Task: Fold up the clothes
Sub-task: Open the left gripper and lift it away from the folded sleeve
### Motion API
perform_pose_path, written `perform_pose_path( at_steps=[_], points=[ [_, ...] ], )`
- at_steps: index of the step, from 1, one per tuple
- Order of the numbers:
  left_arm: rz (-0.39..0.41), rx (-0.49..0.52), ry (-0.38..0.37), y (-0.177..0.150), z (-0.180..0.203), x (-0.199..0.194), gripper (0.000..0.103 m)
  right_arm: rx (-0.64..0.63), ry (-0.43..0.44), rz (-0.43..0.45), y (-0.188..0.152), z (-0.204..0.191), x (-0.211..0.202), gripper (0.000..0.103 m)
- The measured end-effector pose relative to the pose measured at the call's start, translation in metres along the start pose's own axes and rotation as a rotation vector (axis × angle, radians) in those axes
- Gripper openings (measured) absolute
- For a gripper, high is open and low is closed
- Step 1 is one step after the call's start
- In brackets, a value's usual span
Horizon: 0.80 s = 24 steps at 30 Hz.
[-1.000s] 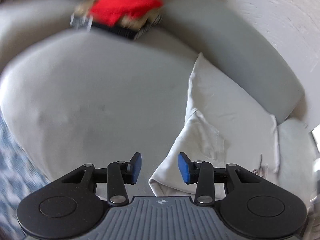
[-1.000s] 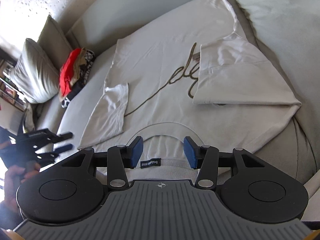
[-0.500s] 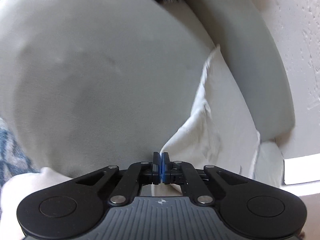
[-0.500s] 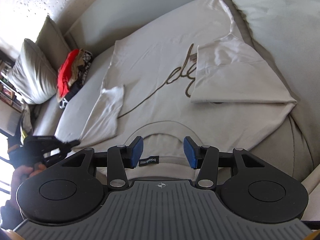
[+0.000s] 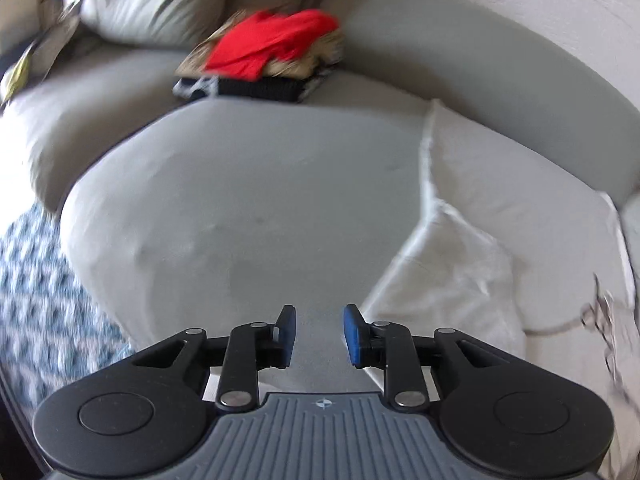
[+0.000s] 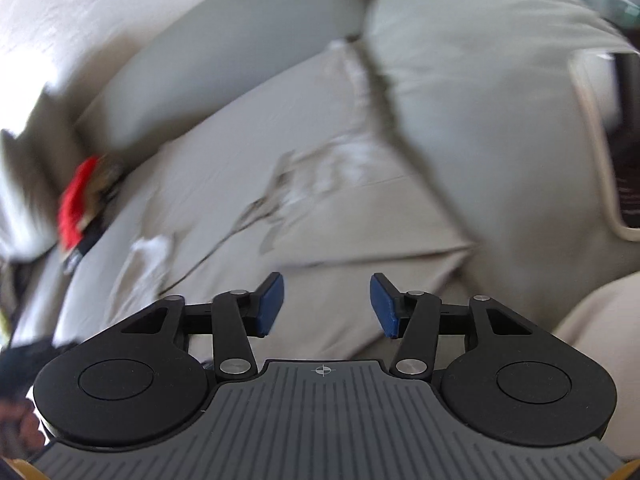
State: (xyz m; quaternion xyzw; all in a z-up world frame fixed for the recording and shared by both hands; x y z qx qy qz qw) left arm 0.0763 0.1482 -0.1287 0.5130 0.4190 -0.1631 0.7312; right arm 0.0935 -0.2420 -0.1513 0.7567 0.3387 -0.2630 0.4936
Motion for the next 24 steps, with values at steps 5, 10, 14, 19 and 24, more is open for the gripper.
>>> perform_pose_path(
  at_steps=[5, 10, 14, 19, 24],
  points=[
    [0.045, 0.174, -0.038, -0.009, 0.051, -0.005, 0.029, -0.12, -0.212, 0.076, 0.019, 0.027, 0.02, 0.028],
    [-0.006, 0.331, -0.082, -0.039, 0.089, 0.012, 0.03, -0.207, -0.278, 0.068, 0.022, 0.038, 0.041, 0.028],
    [-0.015, 0.382, -0.091, -0.064, 0.101, 0.016, 0.03, -0.247, -0.304, 0.008, 0.01, 0.048, 0.045, 0.026],
    [-0.037, 0.398, -0.083, -0.076, 0.09, -0.006, 0.03, -0.184, -0.352, -0.087, 0.0, 0.062, 0.023, 0.025],
    [-0.011, 0.388, -0.073, -0.075, 0.085, -0.03, 0.031, -0.159, -0.173, 0.022, -0.001, 0.032, -0.005, 0.035]
  ],
)
Point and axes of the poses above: each gripper's, at about its wrist camera, not at the fingertips, and x roughly the way its jaws point, z to its right, y to its top, the point moved 10 cm from there along x, roughly the way its jaws point, and after that the axes turned 4 degrees about -x, right-handed, at the moved point
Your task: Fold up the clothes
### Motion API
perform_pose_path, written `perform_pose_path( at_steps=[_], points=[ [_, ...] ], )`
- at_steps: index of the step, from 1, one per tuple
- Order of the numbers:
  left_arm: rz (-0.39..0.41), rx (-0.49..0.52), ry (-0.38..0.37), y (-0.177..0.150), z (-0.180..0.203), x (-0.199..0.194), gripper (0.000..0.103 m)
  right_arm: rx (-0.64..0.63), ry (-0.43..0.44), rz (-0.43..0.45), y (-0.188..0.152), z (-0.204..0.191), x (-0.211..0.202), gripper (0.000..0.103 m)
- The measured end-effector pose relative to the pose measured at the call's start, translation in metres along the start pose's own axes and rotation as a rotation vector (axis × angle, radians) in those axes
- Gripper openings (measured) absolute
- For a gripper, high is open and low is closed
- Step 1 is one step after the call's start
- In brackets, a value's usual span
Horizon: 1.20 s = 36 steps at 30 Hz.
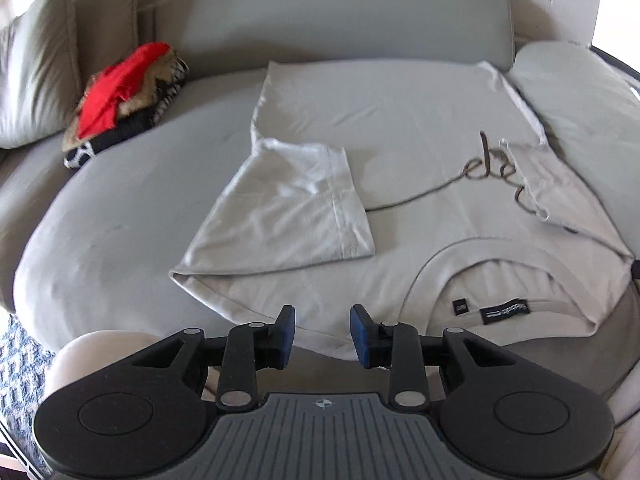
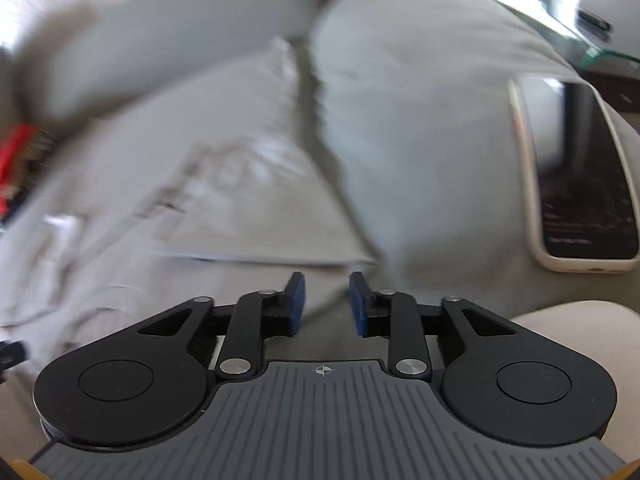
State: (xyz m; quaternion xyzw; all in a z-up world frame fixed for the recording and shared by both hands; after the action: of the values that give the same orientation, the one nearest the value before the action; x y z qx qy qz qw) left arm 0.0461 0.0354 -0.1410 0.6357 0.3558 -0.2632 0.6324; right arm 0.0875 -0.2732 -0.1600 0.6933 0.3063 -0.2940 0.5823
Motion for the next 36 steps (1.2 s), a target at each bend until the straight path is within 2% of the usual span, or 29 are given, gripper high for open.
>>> perform_pose_path(
  at_steps=[3, 7, 8, 11, 14, 19, 23, 26, 28, 33, 36],
  points=[
    [0.038, 0.022, 0.004, 0.004, 0.007, -0.001, 0.035, -0.05, 0.104, 0.035, 0.0, -0.03, -0.008, 0.035],
    [-0.016, 0.071, -0.025, -0.012, 0.026, 0.012, 0.034, -0.128, 0.175, 0.013, -0.015, -0.067, -0.011, 0.035],
    [-0.03, 0.084, -0.031, -0.018, 0.03, 0.014, 0.033, -0.148, 0.179, 0.012, -0.017, -0.072, -0.012, 0.035],
    [-0.006, 0.142, -0.014, -0.02, 0.035, 0.013, 0.03, -0.18, 0.172, -0.011, -0.026, -0.078, -0.012, 0.035],
    [-0.027, 0.12, -0.045, -0.02, 0.033, 0.015, 0.03, -0.188, 0.158, -0.044, -0.03, -0.077, -0.011, 0.035],
    [-0.037, 0.115, -0.054, -0.024, 0.032, 0.016, 0.03, -0.273, 0.106, -0.084, -0.039, -0.081, -0.009, 0.035],
    [-0.074, 0.116, -0.068, -0.031, 0.034, 0.012, 0.03, -0.222, 0.089, -0.105, -0.04, -0.075, -0.021, 0.035],
    [-0.002, 0.125, -0.047, -0.025, 0.032, -0.005, 0.03, -0.248, 0.114, 0.005, -0.03, -0.082, -0.035, 0.035],
    [0.05, 0.15, -0.038, -0.02, 0.036, -0.011, 0.032, -0.248, 0.15, 0.009, -0.028, -0.09, -0.034, 0.035],
    [-0.054, 0.125, -0.077, -0.033, 0.04, 0.013, 0.033, -0.217, 0.161, -0.091, -0.043, -0.089, -0.014, 0.035],
    [-0.106, 0.12, -0.101, -0.04, 0.042, 0.015, 0.033, -0.183, 0.167, -0.128, -0.047, -0.082, -0.015, 0.035]
  ],
)
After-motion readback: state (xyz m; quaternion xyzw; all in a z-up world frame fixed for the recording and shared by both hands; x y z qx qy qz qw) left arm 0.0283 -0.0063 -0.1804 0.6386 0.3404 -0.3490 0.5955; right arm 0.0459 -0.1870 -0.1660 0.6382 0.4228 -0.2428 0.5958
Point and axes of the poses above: each gripper's, at about its wrist camera, not at the fingertips, and x roughly the way its jaws point, z to its right, y to its top, the point moved 10 cm from there along x, roughly the way its jaws point, and after that the axes turned 4 degrees about -x, right-handed, at the moved point
